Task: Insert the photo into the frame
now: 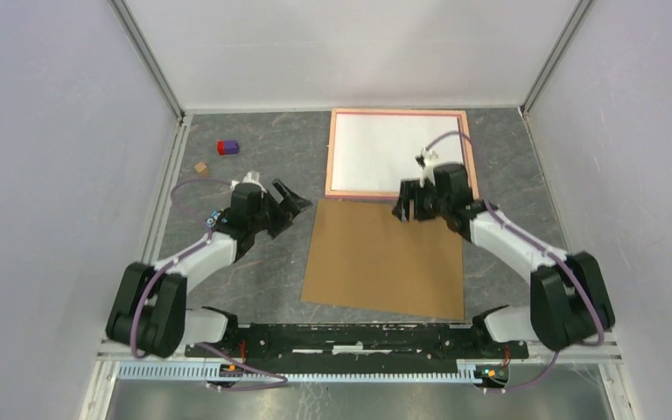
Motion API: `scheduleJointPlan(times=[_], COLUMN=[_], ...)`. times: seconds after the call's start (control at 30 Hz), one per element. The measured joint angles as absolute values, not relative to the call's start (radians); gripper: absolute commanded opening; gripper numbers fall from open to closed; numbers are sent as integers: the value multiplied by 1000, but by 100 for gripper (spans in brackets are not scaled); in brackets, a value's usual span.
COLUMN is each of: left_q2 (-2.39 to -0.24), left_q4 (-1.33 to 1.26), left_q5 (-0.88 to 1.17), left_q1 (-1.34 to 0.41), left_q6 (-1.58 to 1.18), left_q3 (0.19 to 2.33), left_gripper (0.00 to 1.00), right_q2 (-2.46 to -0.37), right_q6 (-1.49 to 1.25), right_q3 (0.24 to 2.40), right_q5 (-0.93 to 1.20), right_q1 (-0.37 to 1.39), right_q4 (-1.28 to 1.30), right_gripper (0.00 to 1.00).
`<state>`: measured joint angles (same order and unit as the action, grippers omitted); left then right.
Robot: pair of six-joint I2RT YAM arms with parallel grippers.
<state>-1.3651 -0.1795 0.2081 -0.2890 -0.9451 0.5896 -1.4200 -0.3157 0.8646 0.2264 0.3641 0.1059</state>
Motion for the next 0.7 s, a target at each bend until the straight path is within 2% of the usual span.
scheduleJointPlan(times=[0.13, 0.3, 0.47, 0.7], left_q2=[-1234, -1214, -1217, -1253], left_q4=[-105, -79, -148, -231], left_q5=[187, 212, 277, 329], left_q1=[-297, -297, -297, -299], left_q6=[-965, -964, -963, -963], left_q3=[512, 459, 363, 356], left_gripper=[100, 100, 100, 100], right_q2=[-1268, -1129, -1055, -1061], right_q6=[-298, -294, -290, -269], right_q3=[655, 521, 476, 467], right_q5=[145, 75, 78, 78], right_q1=[356, 279, 117, 80], right_q4=[178, 267, 287, 323], right_gripper=[78, 77, 77, 75])
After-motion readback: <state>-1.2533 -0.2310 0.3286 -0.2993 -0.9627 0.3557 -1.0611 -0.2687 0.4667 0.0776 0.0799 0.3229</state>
